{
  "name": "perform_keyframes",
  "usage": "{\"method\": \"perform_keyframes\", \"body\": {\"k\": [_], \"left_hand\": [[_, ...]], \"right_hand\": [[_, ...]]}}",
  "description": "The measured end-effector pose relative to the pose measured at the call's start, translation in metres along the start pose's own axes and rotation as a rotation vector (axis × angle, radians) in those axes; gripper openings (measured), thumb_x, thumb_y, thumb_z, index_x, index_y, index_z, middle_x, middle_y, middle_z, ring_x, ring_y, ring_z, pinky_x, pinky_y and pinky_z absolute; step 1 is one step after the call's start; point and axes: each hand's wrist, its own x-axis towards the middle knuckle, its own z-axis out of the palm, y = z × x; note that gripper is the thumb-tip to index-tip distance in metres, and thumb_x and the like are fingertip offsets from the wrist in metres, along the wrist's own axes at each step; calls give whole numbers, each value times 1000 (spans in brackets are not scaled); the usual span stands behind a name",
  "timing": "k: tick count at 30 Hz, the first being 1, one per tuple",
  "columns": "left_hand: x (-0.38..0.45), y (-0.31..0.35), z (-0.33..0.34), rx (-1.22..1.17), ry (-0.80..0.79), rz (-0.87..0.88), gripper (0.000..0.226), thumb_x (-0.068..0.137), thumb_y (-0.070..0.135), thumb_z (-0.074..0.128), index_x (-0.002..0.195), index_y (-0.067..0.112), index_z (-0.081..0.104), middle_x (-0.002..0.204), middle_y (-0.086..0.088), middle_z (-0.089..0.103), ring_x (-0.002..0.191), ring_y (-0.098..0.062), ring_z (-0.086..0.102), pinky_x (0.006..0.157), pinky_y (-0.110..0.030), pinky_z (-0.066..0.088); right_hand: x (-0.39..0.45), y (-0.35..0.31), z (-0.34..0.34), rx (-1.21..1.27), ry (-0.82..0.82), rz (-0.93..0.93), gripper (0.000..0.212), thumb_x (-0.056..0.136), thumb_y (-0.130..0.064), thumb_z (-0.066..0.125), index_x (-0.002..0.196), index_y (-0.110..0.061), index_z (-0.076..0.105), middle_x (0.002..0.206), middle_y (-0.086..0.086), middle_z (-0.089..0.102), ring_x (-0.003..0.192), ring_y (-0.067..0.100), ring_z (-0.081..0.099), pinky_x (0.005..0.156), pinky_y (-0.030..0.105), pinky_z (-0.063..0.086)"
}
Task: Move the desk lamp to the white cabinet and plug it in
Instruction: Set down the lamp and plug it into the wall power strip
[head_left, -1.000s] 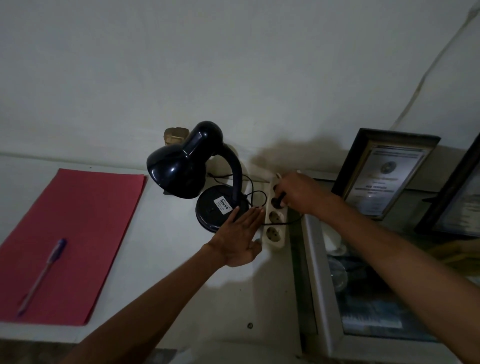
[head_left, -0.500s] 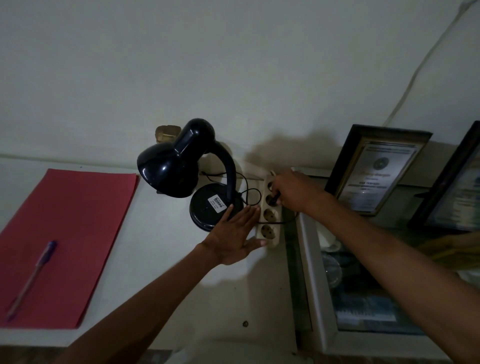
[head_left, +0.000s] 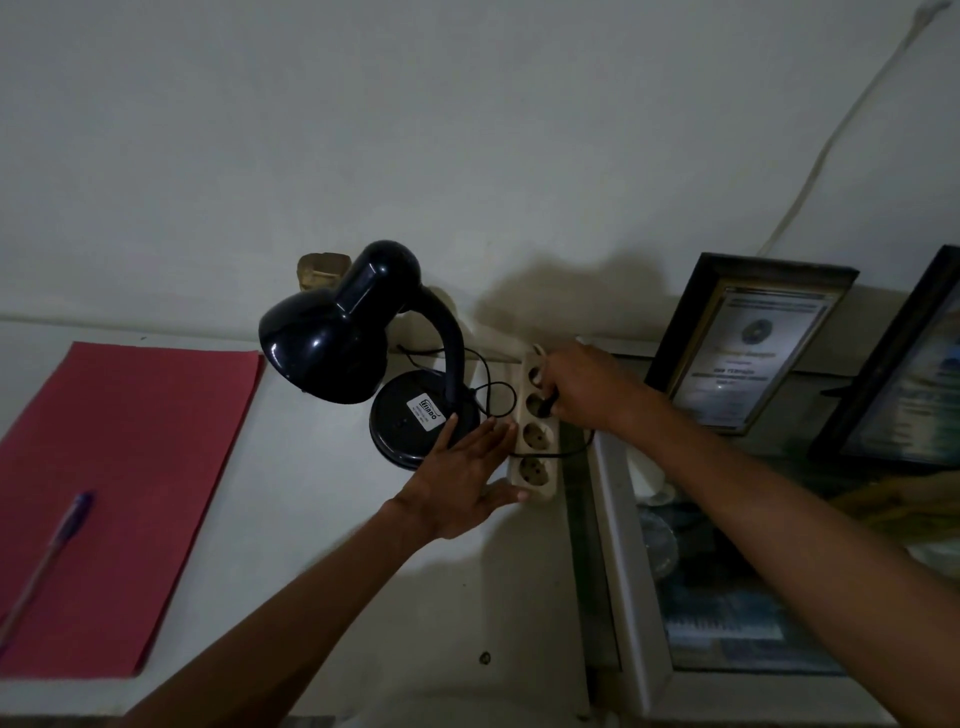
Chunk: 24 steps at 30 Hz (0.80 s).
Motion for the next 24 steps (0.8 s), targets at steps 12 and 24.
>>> {"method": "perform_keyframes", "body": {"k": [12, 24], "left_hand": [[2, -2, 0, -66, 34, 33, 82, 96, 67, 30, 159, 18, 12, 167, -2, 15, 155, -15, 4, 123, -54, -8], [14, 25, 1, -102, 73, -100, 80, 91, 66, 48, 156, 23, 28, 163, 4, 30, 152, -18, 21, 119, -61, -8]], "right_hand": [[15, -9, 2, -11, -45, 74, 30, 71, -23, 85, 100, -17, 79, 108, 10, 71, 89, 26, 70, 64, 25, 40], [-45, -26, -6, -57, 105, 146, 35, 84, -8, 66, 56, -16, 46, 68, 10, 62, 57, 20, 57, 54, 24, 39]]}}
